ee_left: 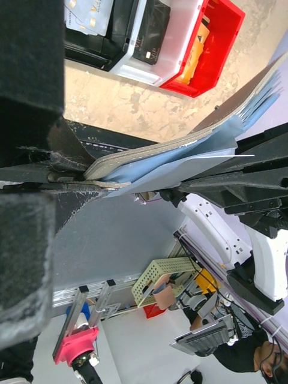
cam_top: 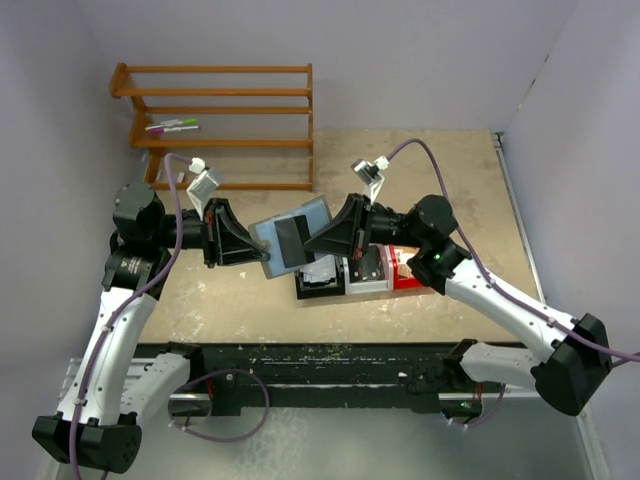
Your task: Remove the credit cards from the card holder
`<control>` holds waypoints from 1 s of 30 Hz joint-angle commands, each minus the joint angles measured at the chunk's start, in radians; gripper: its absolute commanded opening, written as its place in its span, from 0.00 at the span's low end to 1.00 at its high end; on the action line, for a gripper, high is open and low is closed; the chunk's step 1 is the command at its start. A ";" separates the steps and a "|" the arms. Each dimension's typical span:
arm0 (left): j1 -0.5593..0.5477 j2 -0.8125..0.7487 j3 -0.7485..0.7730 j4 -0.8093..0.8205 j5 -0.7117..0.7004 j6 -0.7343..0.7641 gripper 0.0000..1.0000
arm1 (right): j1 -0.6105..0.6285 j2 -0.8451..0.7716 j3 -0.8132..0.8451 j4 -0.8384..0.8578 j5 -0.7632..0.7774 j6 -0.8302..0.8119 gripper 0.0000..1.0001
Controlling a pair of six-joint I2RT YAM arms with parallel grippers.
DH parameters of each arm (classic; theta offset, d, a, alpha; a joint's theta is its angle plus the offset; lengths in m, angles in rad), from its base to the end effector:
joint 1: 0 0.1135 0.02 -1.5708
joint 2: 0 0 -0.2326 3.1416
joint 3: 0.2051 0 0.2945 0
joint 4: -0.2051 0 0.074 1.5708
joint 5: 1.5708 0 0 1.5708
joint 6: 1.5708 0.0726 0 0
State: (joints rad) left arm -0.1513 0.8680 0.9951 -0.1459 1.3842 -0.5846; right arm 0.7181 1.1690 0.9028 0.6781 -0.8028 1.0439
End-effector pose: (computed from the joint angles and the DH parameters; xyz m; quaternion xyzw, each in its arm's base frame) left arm 0.2221 -0.1060 0.3854 0.3184 0.6327 -0.6190 0.3393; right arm 0.2194 0.2611 0.3594 -0.2409 0.5504 0.7303 0.3252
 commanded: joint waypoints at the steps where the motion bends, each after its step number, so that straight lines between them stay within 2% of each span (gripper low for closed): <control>1: 0.001 -0.013 0.049 0.059 0.002 -0.013 0.00 | -0.012 -0.051 0.004 -0.004 -0.012 -0.027 0.00; 10: 0.001 -0.021 0.054 0.103 0.014 -0.051 0.00 | -0.031 -0.067 0.016 -0.091 -0.015 -0.067 0.00; 16: 0.001 -0.022 0.078 0.023 0.006 0.028 0.00 | -0.152 -0.143 0.005 -0.248 -0.048 -0.116 0.00; 20: 0.001 -0.010 0.097 -0.039 -0.004 0.087 0.00 | -0.253 -0.209 -0.003 -0.378 -0.071 -0.180 0.00; 23: 0.001 -0.008 0.100 -0.043 -0.007 0.097 0.00 | -0.297 -0.237 0.015 -0.536 -0.047 -0.255 0.00; 28: 0.001 -0.007 0.105 -0.043 -0.004 0.098 0.00 | -0.320 -0.232 0.067 -0.841 0.095 -0.415 0.00; 30: 0.001 -0.007 0.106 -0.041 -0.001 0.099 0.00 | -0.321 -0.222 0.058 -0.915 0.165 -0.444 0.00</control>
State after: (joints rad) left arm -0.1509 0.8654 1.0531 -0.2127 1.3800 -0.5262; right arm 0.4061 0.9360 0.9203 0.0193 -0.7715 0.7406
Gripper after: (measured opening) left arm 0.092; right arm 0.005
